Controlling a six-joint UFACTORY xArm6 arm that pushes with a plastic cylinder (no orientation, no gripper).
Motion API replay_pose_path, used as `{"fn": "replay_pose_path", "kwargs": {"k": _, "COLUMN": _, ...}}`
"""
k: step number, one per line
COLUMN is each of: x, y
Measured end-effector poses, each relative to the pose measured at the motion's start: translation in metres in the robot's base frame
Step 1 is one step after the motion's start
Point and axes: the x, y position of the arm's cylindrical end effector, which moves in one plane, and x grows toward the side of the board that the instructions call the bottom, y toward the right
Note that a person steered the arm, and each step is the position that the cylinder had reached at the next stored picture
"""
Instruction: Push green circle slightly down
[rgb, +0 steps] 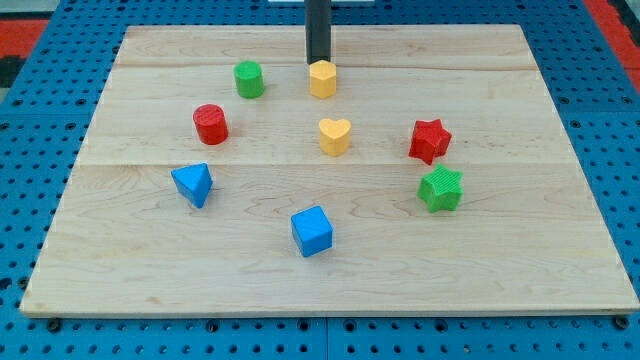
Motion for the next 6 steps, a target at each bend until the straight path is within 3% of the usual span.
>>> {"fn": "replay_pose_path", "kwargs": {"k": 1, "x": 0.026, "y": 0.000}}
{"fn": "replay_pose_path", "kwargs": {"k": 2, "x": 0.036, "y": 0.057}}
{"fn": "replay_pose_path", "kwargs": {"k": 3, "x": 0.031, "y": 0.026}}
{"fn": "replay_pose_path", "kwargs": {"k": 4, "x": -0.009, "y": -0.040}}
{"fn": "replay_pose_path", "kwargs": {"k": 5, "x": -0.015, "y": -0.110}}
{"fn": "replay_pose_path", "kwargs": {"k": 6, "x": 0.025, "y": -0.079}}
